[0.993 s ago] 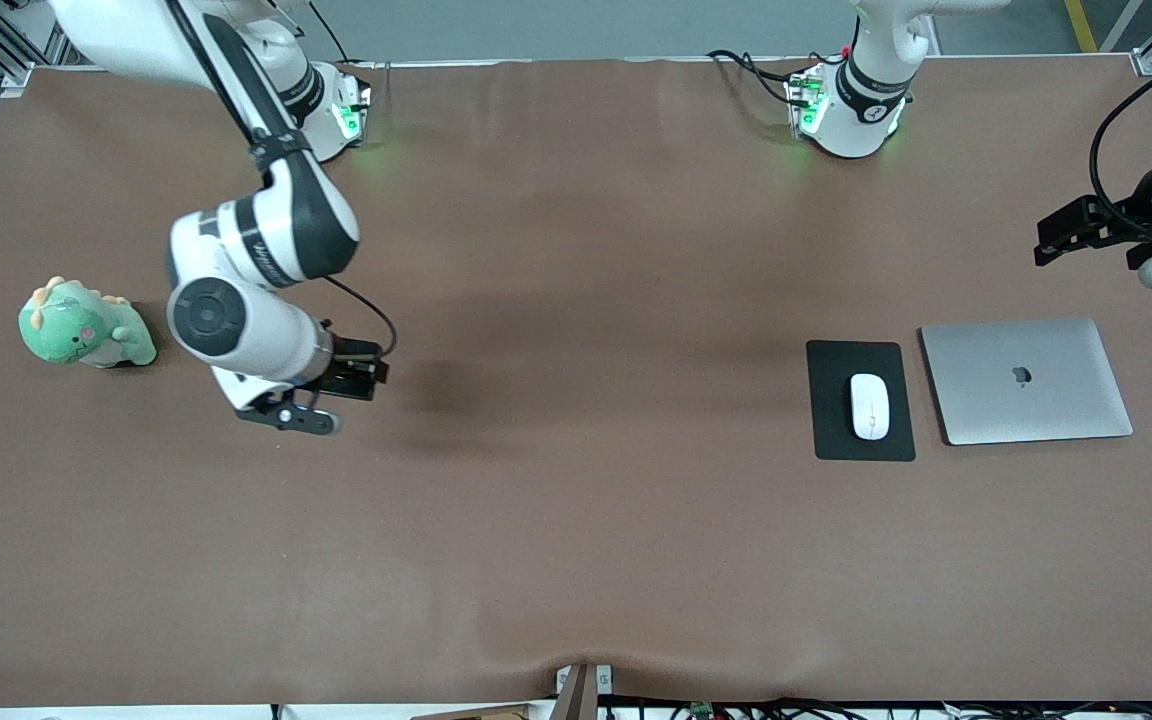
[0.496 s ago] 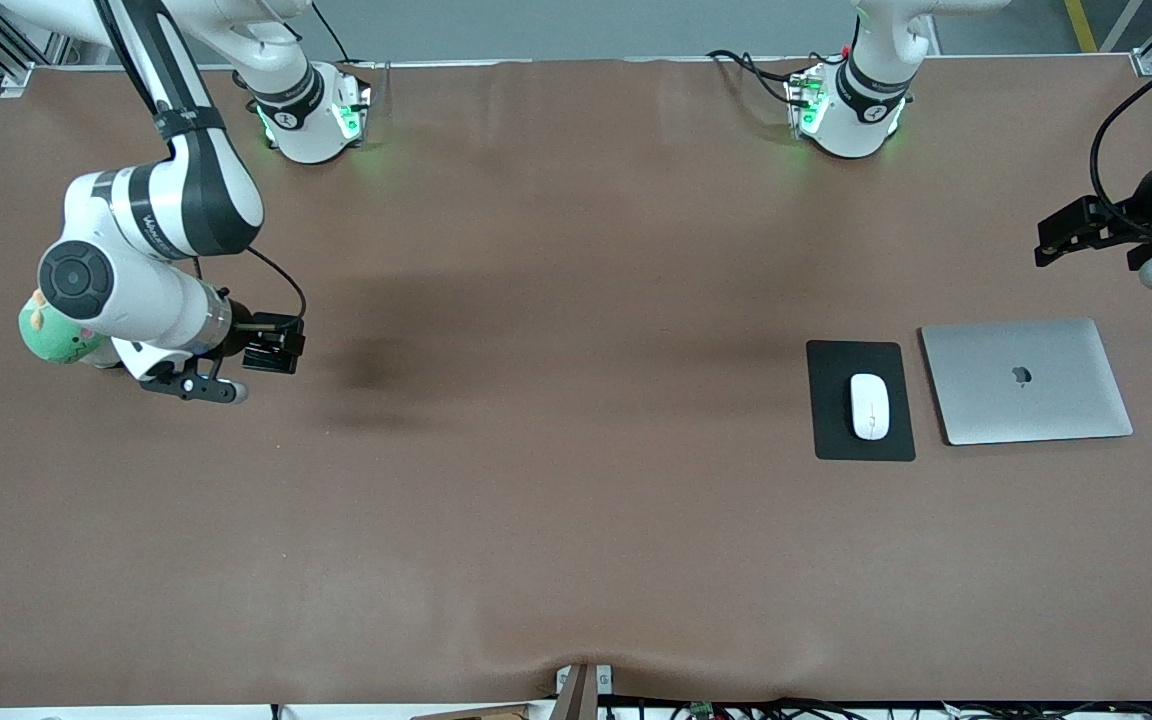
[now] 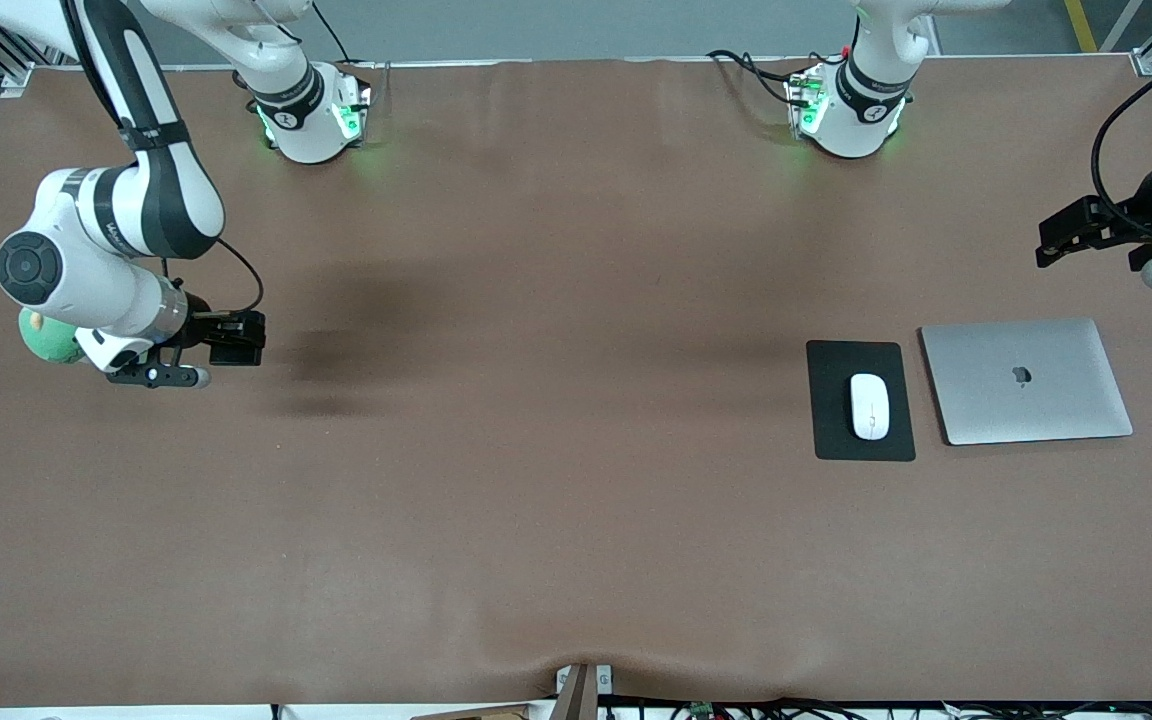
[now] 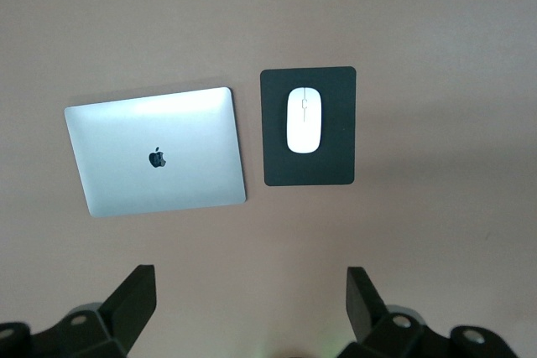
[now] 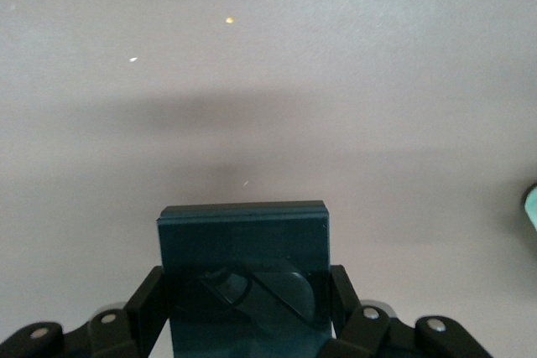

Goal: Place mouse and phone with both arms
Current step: 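Carry the black phone with the right gripper toward the green plush toy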

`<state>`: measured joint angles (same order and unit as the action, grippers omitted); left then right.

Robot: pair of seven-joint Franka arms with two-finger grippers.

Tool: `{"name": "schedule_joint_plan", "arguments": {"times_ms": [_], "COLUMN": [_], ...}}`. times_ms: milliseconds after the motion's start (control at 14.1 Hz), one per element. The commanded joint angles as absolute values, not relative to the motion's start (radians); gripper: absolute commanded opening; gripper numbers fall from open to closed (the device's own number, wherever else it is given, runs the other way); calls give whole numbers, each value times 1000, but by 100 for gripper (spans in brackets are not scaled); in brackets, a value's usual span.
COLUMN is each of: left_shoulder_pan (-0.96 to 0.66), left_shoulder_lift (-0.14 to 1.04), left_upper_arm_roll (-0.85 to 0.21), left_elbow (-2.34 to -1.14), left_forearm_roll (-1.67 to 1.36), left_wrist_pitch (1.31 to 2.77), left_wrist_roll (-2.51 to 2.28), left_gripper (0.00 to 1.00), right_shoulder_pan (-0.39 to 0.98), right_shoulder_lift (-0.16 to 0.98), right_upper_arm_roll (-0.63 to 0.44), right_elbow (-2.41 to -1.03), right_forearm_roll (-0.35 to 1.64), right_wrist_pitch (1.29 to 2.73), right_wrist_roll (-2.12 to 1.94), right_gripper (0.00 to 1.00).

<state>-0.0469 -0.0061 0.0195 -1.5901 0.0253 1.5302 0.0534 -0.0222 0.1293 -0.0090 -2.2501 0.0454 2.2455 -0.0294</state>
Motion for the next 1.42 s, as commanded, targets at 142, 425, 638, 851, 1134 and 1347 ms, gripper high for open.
{"name": "schedule_joint_plan", "arguments": {"times_ms": [142, 425, 638, 851, 1134, 1347], "left_shoulder_pan": [-40, -32, -32, -32, -32, -32], "left_shoulder_lift": [-17, -17, -17, -17, -17, -17], "left_upper_arm_roll": [20, 20, 20, 20, 20, 20], "left_elbow": [-1588, -1588, -1588, -1588, -1588, -1586], "left_forearm_roll": [44, 40, 37, 37, 35, 35], "left_wrist_pitch": [1536, 1536, 1536, 1536, 1536, 1536], "left_wrist_roll": [55, 57, 58, 60, 60, 60], "left_gripper": [100, 100, 100, 100, 100, 100], "right_shoulder_pan": [-54, -60, -64, -63, -63, -55], "right_shoulder_lift": [164, 276, 331, 344, 339, 341], "right_upper_arm_roll": [-27, -87, -89, -87, -90, -92], "right_elbow": [-2338, -2373, -2391, -2393, -2390, -2390], "right_forearm_roll": [46, 46, 46, 49, 64, 63], "right_wrist_pitch": [2396, 2573, 2658, 2663, 2638, 2638], "right_wrist_roll": [-144, -238, -238, -233, -212, -92], "right_gripper": [0, 0, 0, 0, 7, 0]}}
